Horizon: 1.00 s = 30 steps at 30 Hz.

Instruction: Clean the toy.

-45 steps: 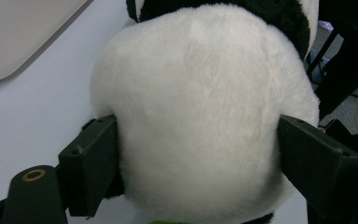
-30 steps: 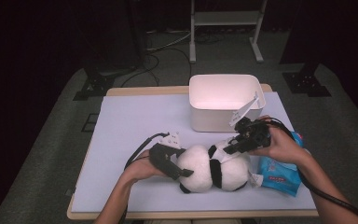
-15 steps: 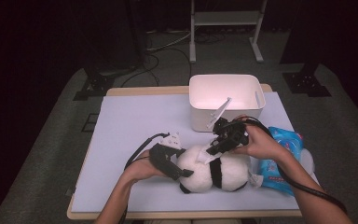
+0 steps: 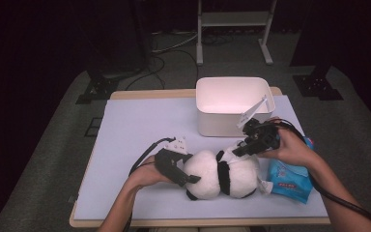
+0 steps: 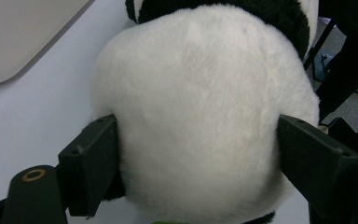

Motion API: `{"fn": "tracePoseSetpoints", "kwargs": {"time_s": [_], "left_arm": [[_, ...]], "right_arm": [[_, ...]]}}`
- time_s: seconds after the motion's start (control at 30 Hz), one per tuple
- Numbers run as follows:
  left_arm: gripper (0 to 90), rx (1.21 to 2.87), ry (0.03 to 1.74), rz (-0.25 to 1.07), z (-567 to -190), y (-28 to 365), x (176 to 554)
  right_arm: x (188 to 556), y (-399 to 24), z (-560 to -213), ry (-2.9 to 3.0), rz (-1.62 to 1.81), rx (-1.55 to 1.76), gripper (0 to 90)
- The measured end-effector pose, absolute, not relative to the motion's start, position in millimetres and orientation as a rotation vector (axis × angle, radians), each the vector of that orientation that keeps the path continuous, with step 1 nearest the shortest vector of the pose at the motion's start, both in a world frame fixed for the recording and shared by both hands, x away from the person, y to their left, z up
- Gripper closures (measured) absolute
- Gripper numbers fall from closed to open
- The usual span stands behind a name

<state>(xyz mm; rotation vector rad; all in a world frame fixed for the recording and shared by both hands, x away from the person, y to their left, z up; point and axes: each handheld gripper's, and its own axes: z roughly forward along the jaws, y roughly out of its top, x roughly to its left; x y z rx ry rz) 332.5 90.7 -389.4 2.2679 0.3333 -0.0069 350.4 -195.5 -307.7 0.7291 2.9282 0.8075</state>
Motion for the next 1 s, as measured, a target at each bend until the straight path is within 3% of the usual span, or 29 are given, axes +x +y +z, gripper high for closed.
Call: {"fn": "tracePoseSetpoints", "kwargs": {"time_s": [0.4,0.83,1.0], "left_arm": [[16.7,2.274,0.336,-0.005,-389,90,332],[16.8,2.283,0.325,0.012,-388,89,332],[16.8,2.289,0.315,0.016,-388,89,331]], "right_arm": [[340,-227,-310,2.896,0.852,0.810,77.6],[379,-236,-321,2.887,0.896,0.951,77.5],[385,-221,-323,2.910,0.887,0.935,77.6]]}}
